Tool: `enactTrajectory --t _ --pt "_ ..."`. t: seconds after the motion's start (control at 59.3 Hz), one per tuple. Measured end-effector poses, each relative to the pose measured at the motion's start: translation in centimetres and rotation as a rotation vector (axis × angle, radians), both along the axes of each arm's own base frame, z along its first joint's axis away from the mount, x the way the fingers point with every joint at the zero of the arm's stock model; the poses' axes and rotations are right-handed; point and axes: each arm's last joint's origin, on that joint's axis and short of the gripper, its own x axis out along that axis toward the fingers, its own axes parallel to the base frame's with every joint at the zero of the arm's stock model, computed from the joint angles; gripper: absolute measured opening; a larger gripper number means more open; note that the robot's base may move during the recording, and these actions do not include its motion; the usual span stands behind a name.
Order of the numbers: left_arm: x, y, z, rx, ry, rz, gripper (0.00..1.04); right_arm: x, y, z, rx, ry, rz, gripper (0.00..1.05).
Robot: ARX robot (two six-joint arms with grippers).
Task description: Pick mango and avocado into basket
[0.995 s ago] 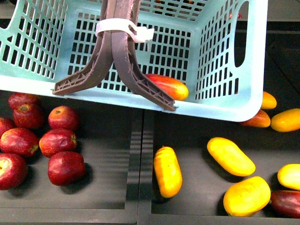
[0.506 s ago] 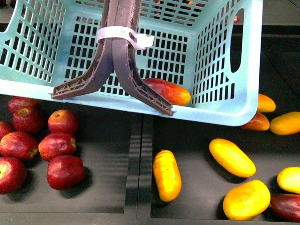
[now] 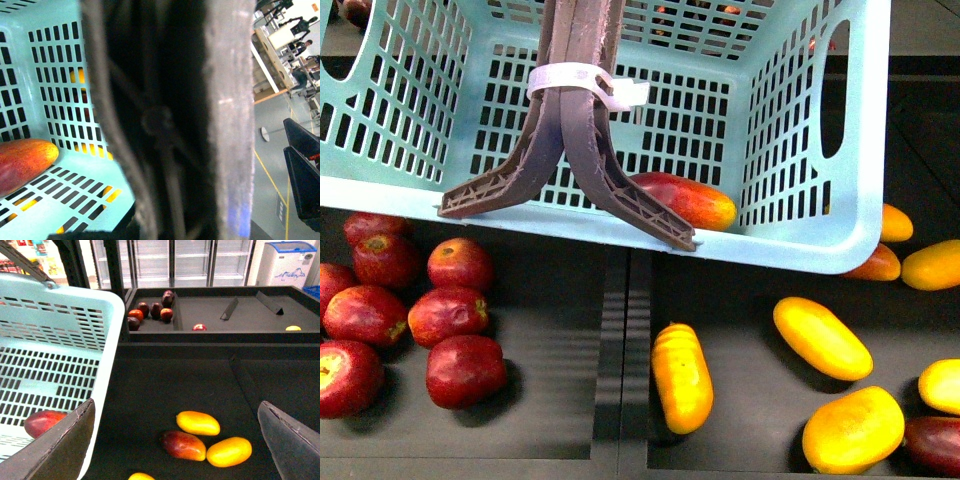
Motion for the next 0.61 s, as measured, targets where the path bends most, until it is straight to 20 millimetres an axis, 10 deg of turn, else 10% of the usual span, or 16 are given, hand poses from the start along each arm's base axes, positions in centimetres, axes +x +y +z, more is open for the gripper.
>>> enactTrajectory --t 0.607 --pt "0.06 0.07 -0.04 0.005 -0.002 0.009 0.12 -0.03 -0.03 -0.09 0.0 0.0 0.0 0.96"
